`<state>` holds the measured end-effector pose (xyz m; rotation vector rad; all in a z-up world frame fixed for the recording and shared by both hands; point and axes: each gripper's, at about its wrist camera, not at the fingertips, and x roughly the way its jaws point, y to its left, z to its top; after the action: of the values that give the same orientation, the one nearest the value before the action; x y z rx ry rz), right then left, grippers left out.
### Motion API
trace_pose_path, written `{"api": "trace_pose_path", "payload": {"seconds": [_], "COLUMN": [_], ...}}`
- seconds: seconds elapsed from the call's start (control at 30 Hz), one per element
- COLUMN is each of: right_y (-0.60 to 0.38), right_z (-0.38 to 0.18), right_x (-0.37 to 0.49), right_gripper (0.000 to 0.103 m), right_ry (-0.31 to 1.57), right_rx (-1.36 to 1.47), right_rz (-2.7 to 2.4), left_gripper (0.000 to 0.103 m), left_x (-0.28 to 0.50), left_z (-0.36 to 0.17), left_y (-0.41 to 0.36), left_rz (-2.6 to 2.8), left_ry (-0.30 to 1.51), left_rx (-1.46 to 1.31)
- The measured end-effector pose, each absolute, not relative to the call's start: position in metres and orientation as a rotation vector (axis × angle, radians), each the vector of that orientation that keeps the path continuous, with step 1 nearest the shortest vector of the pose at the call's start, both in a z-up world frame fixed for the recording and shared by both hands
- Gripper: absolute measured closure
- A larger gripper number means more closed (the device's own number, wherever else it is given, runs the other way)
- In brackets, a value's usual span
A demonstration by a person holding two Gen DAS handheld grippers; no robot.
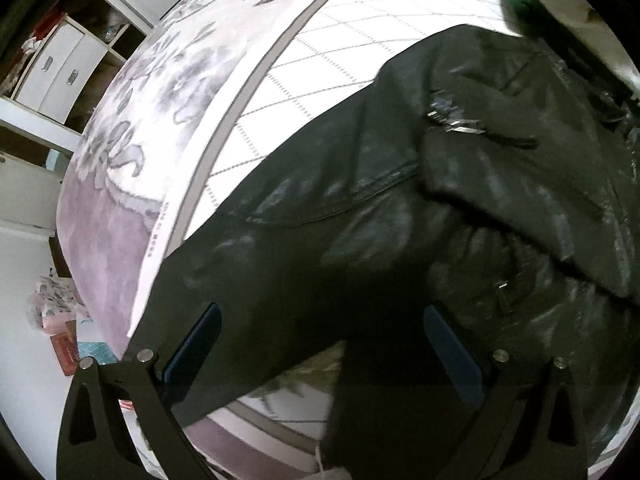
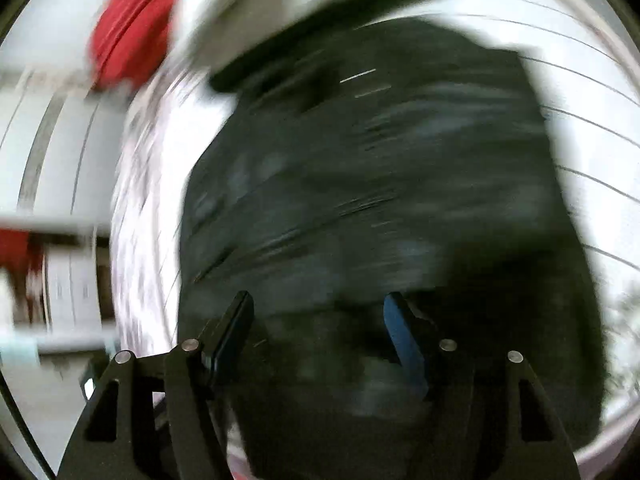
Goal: Fold large clothes
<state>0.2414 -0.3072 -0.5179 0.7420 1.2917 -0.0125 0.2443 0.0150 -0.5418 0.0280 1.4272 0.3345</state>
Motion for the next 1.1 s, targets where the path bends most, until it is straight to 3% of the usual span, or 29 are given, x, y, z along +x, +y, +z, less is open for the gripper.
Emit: {"api": "trace_pose_path", "payload": {"seconds": [0.03, 0.07, 0.1, 0.13, 0.23, 0.3, 0.37, 0.47, 0.53, 0.57, 0.63, 0.67, 0.7, 0.87, 1.1], "right_y": [-0.331, -0.355, -0.371, -0.387, -0.410, -0.419, -0.420, -0.419, -0.405, -0.394, -0.374, -0.365, -0.356, -0.307, -0.244], "right_z": [-0.519, -0.518, -0.518, -0.520, -0.528, -0.542, -0.571, -0.571, -0.554, -0.543, -0.526, -0.519, -0.515, -0.502, -0.509], "right_x": [0.235, 0.229, 0.226, 0.224, 0.226, 0.233, 0.234, 0.238, 0.236, 0.233, 0.223, 0.214, 0.207, 0.178, 0.159], "right_gripper": [0.034, 0.042, 0.063, 0.071, 0.076, 0.085, 0.103, 0.103, 0.096, 0.085, 0.051, 0.018, 0.007, 0.007, 0.006], "right_ry": [1.283, 1.268, 1.250, 1.233, 1.224, 1.289, 1.376, 1.431, 1.465, 1.474, 1.484, 1.486, 1.483, 1.466, 1.511], "right_rx": [0.769, 0.791, 0.809, 0.829, 0.816, 0.735, 0.685, 0.574, 0.425, 0.342, 0.198, 0.132, 0.089, -0.055, -0.039], "right_rz": [-0.064, -0.114, -0.139, -0.150, -0.139, -0.171, -0.180, -0.182, -0.172, -0.165, -0.161, -0.166, -0.164, -0.146, -0.046], "left_gripper": [0.000, 0.000, 0.000, 0.000, 0.000, 0.000, 0.000, 0.000, 0.000, 0.000, 0.000, 0.000, 0.000, 0.000, 0.000], "left_x": [0.250, 0.254, 0.260, 0.265, 0.283, 0.293, 0.299, 0.300, 0.292, 0.288, 0.269, 0.262, 0.251, 0.183, 0.090], "left_z": [-0.542, -0.542, -0.543, -0.543, -0.553, -0.570, -0.590, -0.595, -0.582, -0.575, -0.556, -0.549, -0.540, -0.512, -0.539], "left_y": [0.006, -0.001, -0.011, -0.017, -0.035, -0.040, -0.042, -0.036, -0.028, -0.025, -0.011, -0.007, 0.000, 0.045, 0.116], "left_rz": [0.326, 0.324, 0.324, 0.325, 0.357, 0.392, 0.414, 0.433, 0.435, 0.443, 0.472, 0.487, 0.509, 0.652, 0.813], "left_ry": [1.421, 1.416, 1.408, 1.398, 1.380, 1.407, 1.434, 1.437, 1.410, 1.396, 1.366, 1.355, 1.340, 1.309, 1.332], "left_rx": [0.016, 0.012, 0.012, 0.013, 0.028, 0.036, 0.033, -0.025, -0.082, -0.100, -0.150, -0.167, -0.186, -0.308, -0.615]}}
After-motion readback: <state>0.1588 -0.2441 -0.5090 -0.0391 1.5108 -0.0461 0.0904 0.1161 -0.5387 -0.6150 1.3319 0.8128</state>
